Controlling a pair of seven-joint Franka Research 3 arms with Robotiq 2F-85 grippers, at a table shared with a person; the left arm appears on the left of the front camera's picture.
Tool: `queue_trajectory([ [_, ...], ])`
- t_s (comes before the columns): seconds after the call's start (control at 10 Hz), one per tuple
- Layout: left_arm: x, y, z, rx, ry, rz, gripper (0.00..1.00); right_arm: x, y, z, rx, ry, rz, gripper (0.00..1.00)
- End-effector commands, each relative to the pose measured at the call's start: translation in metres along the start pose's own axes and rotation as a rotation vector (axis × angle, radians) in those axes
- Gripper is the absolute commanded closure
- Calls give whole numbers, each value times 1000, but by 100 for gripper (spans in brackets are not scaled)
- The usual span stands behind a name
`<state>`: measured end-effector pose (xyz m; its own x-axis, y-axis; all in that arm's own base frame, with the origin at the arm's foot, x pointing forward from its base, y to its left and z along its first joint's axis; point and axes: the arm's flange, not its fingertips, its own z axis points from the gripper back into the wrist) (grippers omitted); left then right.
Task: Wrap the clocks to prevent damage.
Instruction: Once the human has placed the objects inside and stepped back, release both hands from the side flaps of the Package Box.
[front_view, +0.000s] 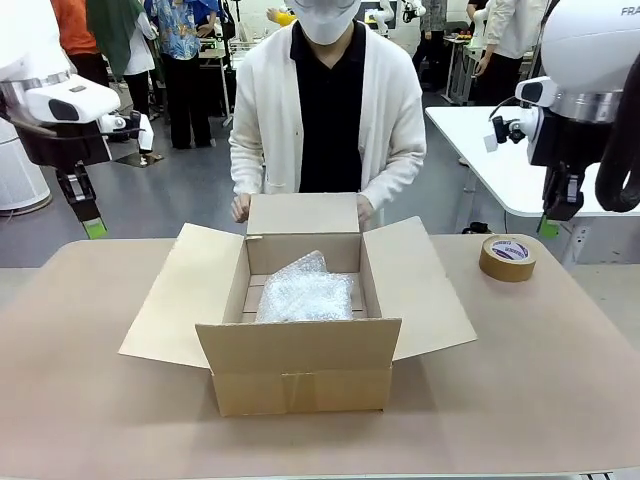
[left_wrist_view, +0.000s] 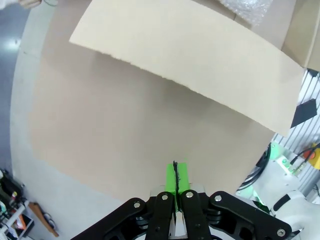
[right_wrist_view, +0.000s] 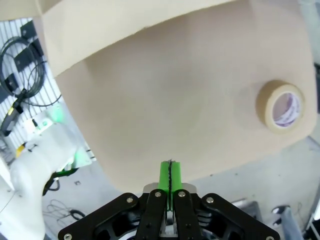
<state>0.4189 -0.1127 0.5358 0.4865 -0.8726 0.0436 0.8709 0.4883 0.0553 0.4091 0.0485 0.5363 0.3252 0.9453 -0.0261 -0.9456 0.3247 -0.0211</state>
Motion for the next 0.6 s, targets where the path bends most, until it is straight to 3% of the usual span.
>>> queue_trajectory([
  [0.0,-1,-8,-10,30,-5,-78,100,-7,4,-6,65,-3,18,99],
  [0.5,4,-4,-6,5,-4,-33,100,-4,2,-3,27,6,4,99],
])
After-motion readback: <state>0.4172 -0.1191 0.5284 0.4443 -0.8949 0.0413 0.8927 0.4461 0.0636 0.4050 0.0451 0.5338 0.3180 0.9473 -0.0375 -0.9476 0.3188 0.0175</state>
